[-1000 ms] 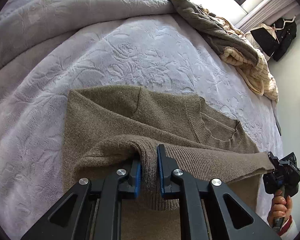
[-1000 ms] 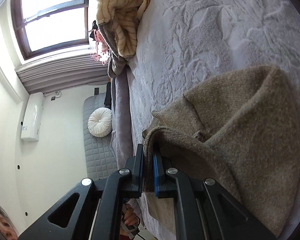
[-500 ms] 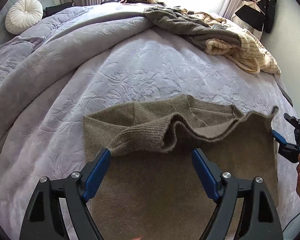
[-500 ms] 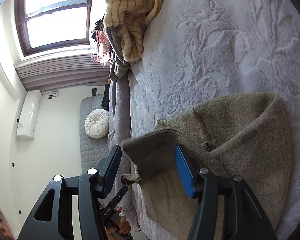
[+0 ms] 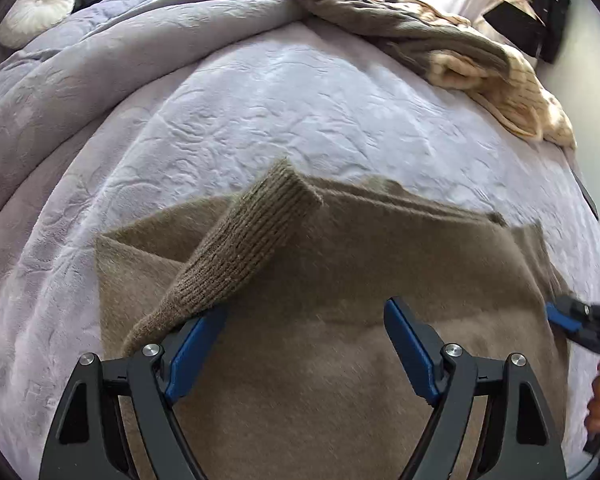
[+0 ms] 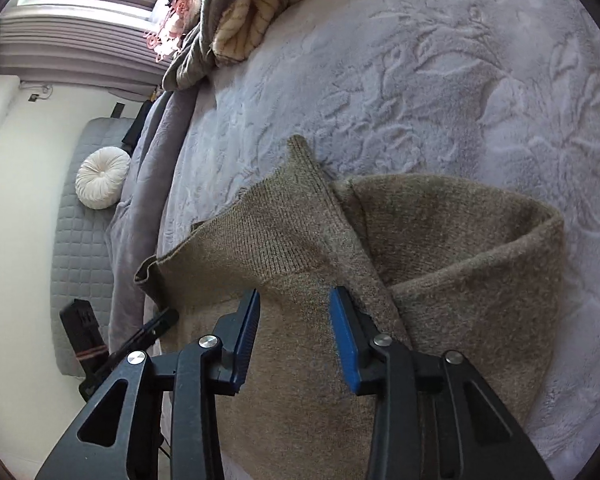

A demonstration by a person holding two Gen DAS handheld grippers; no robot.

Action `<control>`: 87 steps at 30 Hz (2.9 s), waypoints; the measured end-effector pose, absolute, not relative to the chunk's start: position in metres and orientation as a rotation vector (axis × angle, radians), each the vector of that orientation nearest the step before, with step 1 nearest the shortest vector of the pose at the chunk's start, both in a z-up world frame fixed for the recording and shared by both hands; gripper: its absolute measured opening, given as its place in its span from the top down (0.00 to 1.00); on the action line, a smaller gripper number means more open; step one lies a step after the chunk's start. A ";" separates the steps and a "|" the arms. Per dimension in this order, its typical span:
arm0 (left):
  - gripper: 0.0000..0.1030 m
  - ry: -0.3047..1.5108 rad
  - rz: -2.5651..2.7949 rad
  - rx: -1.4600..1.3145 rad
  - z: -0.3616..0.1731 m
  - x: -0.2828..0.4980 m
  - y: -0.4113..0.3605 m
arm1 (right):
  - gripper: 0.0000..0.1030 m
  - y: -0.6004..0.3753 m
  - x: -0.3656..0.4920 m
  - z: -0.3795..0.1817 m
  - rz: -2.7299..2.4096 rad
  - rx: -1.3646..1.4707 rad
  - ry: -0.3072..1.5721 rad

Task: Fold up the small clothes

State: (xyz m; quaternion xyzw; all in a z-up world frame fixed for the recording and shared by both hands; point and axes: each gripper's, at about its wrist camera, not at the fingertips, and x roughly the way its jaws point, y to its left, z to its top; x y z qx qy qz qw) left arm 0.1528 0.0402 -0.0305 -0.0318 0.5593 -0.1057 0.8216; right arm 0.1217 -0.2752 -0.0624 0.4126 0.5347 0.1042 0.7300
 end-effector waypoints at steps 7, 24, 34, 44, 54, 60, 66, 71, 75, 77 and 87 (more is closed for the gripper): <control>0.18 1.172 -0.004 -0.017 -0.038 0.187 0.073 | 0.61 -0.278 0.110 -0.055 0.223 0.854 1.180; 0.19 1.418 -0.257 -0.199 -0.022 0.052 0.143 | 0.57 -0.292 0.003 -0.029 0.216 0.836 1.205; 0.22 1.443 -0.440 -0.153 -0.036 0.030 0.137 | 0.57 -0.282 -0.046 -0.033 0.133 0.815 1.242; 0.95 1.466 -0.500 -0.215 -0.045 0.029 0.162 | 0.94 -0.256 -0.036 -0.040 0.139 0.707 1.332; 0.95 1.443 -0.514 -0.170 -0.049 0.010 0.183 | 0.95 -0.249 -0.051 -0.025 0.190 0.595 1.380; 0.94 1.423 -0.481 -0.160 -0.050 0.007 0.185 | 0.95 -0.254 -0.055 -0.047 0.159 0.616 1.400; 0.42 1.367 -0.345 0.008 -0.026 -0.004 0.186 | 0.87 -0.260 -0.058 -0.019 0.076 0.630 1.358; 0.42 1.299 -0.323 -0.058 0.000 0.010 0.188 | 0.53 -0.264 -0.024 0.018 0.066 0.648 1.196; 0.42 1.218 -0.373 -0.077 0.016 0.040 0.158 | 0.55 -0.264 0.034 0.014 0.017 0.630 1.174; 0.42 1.198 -0.387 -0.071 0.015 0.059 0.138 | 0.55 -0.264 0.061 0.005 0.004 0.624 1.168; 0.42 1.240 -0.288 -0.048 -0.037 0.113 0.085 | 0.60 -0.258 0.134 -0.030 -0.042 0.542 1.213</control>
